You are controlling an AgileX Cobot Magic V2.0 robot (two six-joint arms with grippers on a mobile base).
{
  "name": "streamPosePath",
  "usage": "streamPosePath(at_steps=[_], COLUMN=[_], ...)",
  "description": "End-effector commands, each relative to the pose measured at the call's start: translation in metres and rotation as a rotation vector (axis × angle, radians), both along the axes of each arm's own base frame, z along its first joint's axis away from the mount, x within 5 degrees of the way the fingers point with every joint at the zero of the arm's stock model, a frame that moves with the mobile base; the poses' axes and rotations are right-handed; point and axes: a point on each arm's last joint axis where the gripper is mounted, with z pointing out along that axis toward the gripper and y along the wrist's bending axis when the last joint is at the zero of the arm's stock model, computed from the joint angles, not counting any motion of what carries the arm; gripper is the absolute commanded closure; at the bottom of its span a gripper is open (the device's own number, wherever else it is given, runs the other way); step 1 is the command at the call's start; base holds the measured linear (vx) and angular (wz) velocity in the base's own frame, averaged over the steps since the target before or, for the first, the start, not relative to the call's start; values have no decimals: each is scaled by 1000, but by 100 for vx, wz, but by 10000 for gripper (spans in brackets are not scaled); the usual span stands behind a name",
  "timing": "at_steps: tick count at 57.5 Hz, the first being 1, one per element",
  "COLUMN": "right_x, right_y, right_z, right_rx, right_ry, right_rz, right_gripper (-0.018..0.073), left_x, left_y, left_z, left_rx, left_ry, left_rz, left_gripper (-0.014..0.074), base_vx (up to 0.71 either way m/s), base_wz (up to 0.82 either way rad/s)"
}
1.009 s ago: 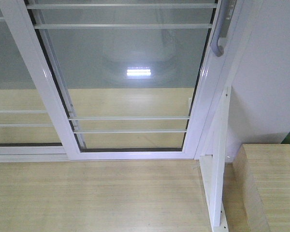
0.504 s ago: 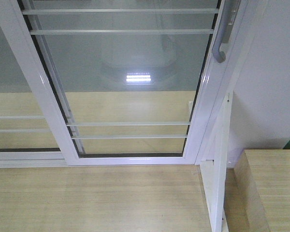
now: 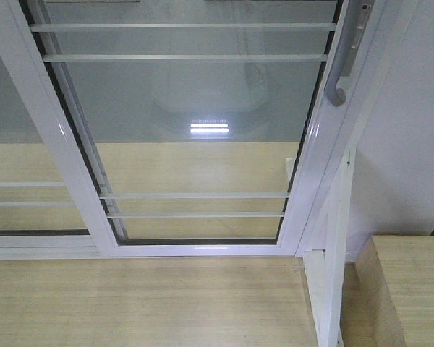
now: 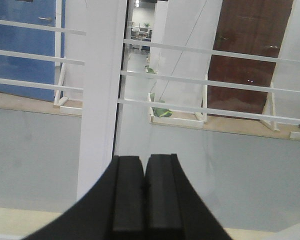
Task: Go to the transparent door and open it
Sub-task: 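Approach closer and align the base with the door's silver handle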
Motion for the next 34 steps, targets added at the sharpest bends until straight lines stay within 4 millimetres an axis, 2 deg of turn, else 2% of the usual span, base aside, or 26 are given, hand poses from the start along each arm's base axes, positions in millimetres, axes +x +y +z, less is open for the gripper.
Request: streamPosePath(at_steps=[1,34], right_x=[-1,-1], right_y=[0,0], right_z=[3,3], right_rx=[-15,-16], right_ry=[-77,-78], right_rz=[2,2], right_gripper=[567,567], left_x=[-1,-1], left_y=[0,0], left_z=[-2,-2], left_rx=[-13,-13], left_ry=[-72,-72], left_rz=[-6,-6], left_gripper=[598,598], base_vx=[9,9], base_wz=[2,2])
